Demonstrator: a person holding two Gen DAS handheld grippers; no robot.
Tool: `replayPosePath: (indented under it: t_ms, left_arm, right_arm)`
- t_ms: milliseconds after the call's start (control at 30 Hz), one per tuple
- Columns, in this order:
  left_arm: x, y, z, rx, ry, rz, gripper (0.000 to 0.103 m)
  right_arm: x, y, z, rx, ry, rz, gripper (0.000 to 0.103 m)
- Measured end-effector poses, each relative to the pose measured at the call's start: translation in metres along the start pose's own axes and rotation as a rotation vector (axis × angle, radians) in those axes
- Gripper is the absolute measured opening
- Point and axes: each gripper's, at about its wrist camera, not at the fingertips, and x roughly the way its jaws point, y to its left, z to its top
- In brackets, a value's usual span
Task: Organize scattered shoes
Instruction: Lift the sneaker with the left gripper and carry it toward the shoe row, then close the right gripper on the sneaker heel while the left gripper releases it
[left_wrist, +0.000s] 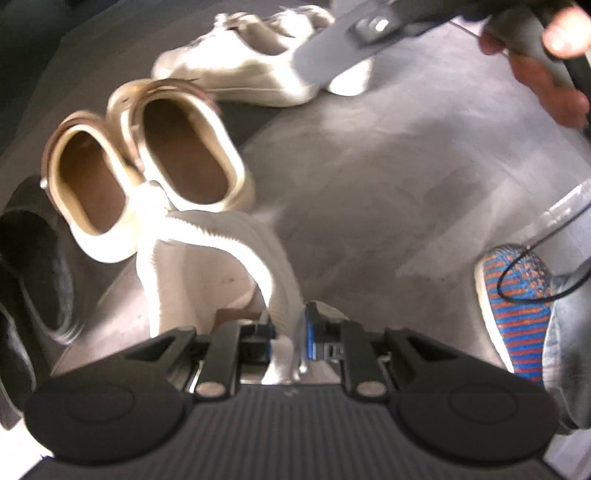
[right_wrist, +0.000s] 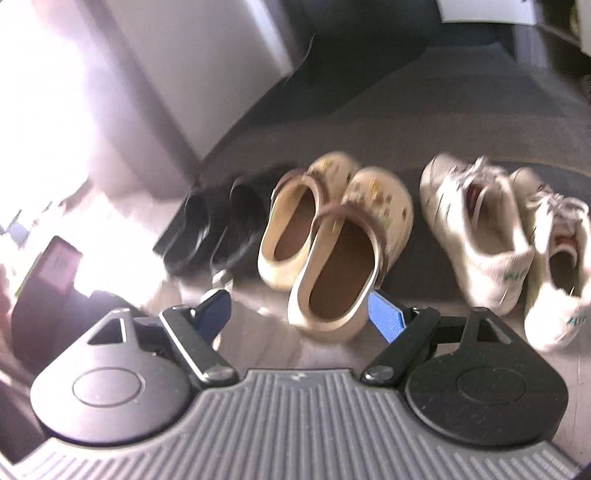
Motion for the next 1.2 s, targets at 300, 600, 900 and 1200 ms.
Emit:
replayPosePath:
  t_ms: [300,600,900,1200]
  left_arm:
    - [-0.004,0.000,-0.020,-0.004,-0.106,-0.065,0.033]
    - [-0.073,0.044,-0.070,-0.205,-0.365,-0.274,0.070]
    - [-0.142,0.125,-0.120,-0.511,-0.580,-0.066,0.085]
    - [-0.204,0.179,-0.161,-0.742,-0.683,0.158,0.085]
  right_arm:
    - [0.016,0.032,0.014,-0.304,0.236,0.036,0.084]
    - [0.047,0.072,0.040,-0.611,0.324,0.093,0.083]
    - [0.100,0.156,0.028,-1.456,0.504,0.300,0.083]
    - [0.164,0.189,-0.058,-2.215,0.698,0.463,0.065]
